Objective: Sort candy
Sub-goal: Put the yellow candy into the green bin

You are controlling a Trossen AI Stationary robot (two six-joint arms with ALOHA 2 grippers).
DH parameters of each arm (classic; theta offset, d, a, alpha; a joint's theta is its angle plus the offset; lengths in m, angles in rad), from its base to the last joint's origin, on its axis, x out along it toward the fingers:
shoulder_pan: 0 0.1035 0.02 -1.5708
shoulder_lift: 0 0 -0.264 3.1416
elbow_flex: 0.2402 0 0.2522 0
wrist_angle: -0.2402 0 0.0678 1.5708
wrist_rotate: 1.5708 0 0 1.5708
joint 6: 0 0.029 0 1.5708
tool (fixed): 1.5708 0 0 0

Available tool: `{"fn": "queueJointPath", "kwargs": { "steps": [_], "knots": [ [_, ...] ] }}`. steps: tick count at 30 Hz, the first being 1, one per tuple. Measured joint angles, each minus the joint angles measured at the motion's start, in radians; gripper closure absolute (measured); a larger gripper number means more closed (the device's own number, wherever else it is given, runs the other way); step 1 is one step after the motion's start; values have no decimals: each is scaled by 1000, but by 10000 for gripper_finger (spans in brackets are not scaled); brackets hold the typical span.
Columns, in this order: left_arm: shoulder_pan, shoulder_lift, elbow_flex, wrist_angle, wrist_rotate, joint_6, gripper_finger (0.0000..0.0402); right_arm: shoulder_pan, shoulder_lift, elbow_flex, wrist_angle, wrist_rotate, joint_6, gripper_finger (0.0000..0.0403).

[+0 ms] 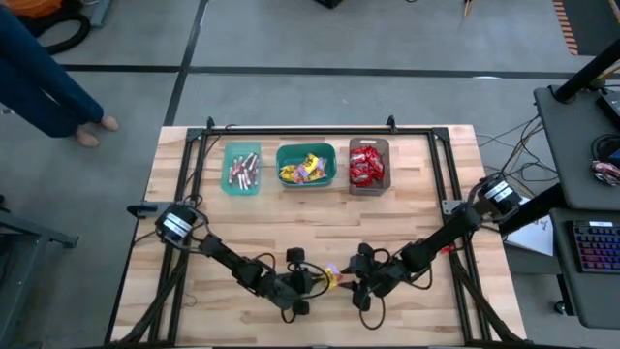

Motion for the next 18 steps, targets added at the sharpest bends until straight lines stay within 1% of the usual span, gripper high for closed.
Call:
{"fn": "queueJointPath", "kwargs": {
  "steps": [3,6,11,13,15,18],
  "knots": [
    [0,-75,-1,-118,-5,0,398,0,-57,0,-26,7,-8,229],
    [-1,-175,-20,-257,-33,0,400,0,-124,0,-57,8,-10,229],
    [7,-387,-98,-478,-80,-1,401,10,-217,0,-97,10,-27,229],
    [36,-481,-141,-550,-132,-2,401,11,-246,0,-117,24,-40,229],
    [90,-572,-192,-583,-175,-1,401,10,-257,0,-117,74,-46,229],
    [216,-682,-268,-566,-185,-2,401,9,-262,0,-130,141,-51,229]
  ]
}}
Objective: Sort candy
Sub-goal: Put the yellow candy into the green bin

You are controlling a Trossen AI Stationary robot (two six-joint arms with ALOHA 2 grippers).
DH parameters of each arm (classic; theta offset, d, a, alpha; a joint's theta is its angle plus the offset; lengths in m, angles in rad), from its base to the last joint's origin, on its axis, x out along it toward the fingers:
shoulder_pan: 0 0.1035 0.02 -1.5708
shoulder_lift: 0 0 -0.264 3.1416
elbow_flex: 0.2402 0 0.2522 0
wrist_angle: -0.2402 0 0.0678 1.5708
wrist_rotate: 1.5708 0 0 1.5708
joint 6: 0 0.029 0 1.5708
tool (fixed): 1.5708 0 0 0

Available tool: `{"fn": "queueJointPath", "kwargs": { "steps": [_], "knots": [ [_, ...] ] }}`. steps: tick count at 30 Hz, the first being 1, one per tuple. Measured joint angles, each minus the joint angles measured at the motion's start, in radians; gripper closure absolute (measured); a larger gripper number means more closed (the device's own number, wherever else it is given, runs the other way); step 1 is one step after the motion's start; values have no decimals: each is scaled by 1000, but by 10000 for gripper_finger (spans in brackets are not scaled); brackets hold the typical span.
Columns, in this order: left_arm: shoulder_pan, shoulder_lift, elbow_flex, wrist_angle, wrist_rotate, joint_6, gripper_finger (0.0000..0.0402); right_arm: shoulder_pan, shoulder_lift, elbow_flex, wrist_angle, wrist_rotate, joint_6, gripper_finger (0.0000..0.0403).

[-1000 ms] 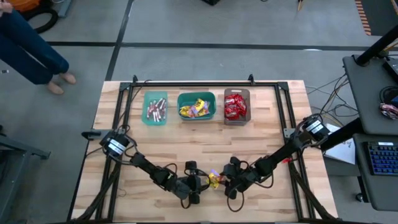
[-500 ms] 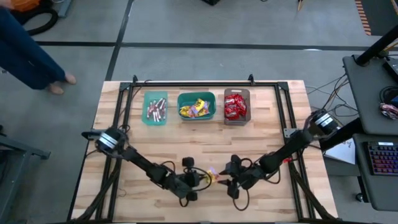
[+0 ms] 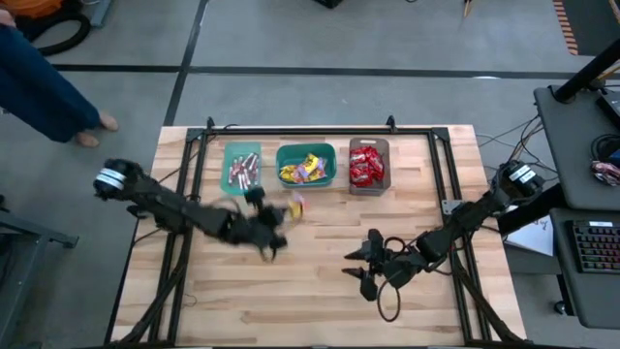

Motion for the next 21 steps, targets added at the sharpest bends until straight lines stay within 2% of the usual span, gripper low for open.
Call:
{"fn": "queueJointPath", "kwargs": {
  "steps": [5,8,11,16,21],
  "knots": [
    [270,-83,-68,21,31,29,402,-6,15,0,1,95,-16,229],
    [411,-87,-66,55,155,82,402,-10,24,0,4,114,-8,229],
    [522,-65,-60,109,237,134,402,-10,29,0,5,113,-9,229],
    [610,-46,-57,118,314,183,387,-13,32,0,4,113,-1,229],
    [616,-46,-57,121,351,189,341,-18,32,0,4,113,-1,229]
  ]
}}
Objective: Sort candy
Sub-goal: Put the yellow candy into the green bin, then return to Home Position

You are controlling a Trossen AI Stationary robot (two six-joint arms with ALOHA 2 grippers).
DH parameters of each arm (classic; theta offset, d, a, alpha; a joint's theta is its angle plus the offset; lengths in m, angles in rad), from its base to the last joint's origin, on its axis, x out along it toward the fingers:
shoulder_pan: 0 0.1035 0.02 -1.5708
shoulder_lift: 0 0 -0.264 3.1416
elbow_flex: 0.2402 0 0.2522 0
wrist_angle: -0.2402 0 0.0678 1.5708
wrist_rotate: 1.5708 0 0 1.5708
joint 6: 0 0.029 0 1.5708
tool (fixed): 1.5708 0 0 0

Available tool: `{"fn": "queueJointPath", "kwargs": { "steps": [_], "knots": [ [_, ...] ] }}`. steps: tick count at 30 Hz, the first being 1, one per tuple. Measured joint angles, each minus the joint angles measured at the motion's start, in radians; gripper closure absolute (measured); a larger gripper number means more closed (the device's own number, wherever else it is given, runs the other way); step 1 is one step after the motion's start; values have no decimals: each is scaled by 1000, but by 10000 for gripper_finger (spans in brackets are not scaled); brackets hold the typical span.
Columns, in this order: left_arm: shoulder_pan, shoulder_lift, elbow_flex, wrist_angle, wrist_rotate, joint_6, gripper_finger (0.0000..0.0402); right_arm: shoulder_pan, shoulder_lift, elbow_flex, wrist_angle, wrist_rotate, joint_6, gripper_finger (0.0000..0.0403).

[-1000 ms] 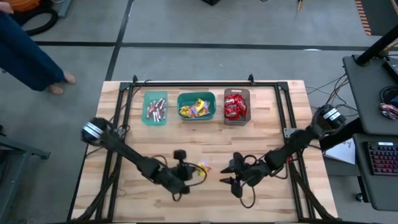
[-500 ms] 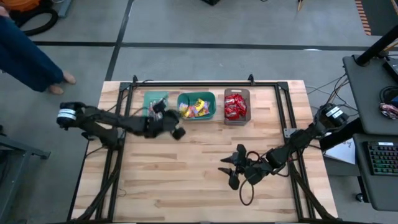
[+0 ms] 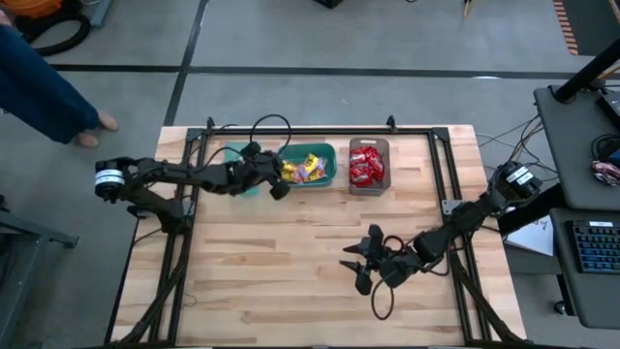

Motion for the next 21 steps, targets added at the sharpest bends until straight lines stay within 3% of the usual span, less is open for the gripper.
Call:
{"fn": "queueJointPath", "kwargs": {
  "steps": [5,11,16,21],
  "knots": [
    [-43,-30,-4,-51,-1,-29,298,-8,0,0,0,19,-13,229],
    [-211,-171,-68,-53,-53,-78,286,-37,0,0,10,18,-85,229],
    [-461,-370,-184,-49,-68,-223,296,-47,0,-3,69,16,-199,229],
    [-736,-502,-272,87,-149,-266,310,-49,-5,-5,226,17,-423,229]
  ]
}}
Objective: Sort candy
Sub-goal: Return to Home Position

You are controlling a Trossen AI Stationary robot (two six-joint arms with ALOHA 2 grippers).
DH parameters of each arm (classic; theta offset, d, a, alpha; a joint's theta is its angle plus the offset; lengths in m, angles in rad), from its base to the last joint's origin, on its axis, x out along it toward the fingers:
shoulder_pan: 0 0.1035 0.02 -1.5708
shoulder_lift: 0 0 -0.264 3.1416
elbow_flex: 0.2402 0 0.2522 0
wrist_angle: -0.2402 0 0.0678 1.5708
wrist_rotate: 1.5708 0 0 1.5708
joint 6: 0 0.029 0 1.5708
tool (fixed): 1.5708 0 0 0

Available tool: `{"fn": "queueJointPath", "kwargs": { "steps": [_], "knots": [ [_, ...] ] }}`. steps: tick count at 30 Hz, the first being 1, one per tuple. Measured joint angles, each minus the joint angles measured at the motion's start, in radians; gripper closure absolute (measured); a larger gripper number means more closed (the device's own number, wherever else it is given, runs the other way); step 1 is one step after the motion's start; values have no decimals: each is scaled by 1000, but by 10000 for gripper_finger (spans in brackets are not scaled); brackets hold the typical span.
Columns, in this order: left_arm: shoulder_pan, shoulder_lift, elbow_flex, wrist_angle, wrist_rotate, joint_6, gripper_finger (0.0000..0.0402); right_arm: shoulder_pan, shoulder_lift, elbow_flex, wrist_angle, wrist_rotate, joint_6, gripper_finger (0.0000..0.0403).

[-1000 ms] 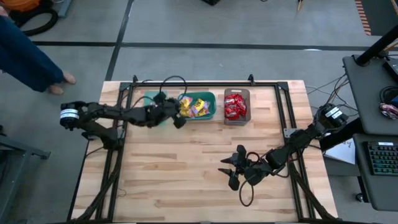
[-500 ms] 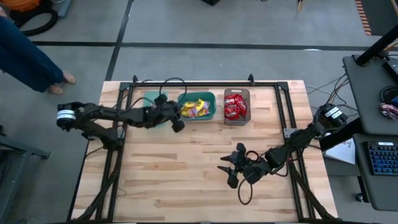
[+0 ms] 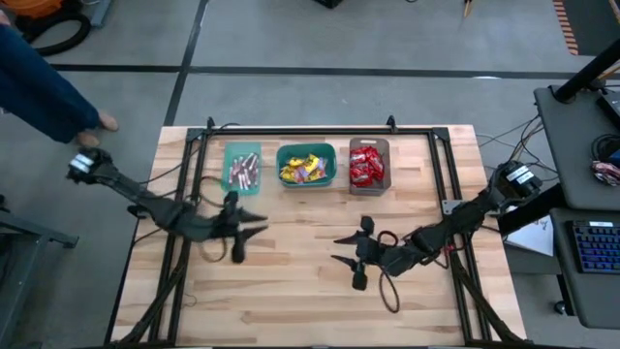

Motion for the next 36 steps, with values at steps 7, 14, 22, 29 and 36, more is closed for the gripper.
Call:
{"fn": "queueJointPath", "kwargs": {
  "steps": [7,14,22,29,36],
  "knots": [
    [-254,-144,71,-188,-91,-3,321,-4,-113,20,62,-12,-279,229],
    [-369,-181,-24,-163,-187,-5,323,-41,-231,-56,60,-88,-319,229],
    [-276,-267,-239,221,-103,240,326,-182,-320,-224,117,-164,-244,229],
    [-54,-450,-270,134,122,337,328,-307,-380,-297,163,-293,-226,229],
    [61,-698,-230,-206,230,311,375,-328,-408,-331,164,-326,-291,229]
  ]
}}
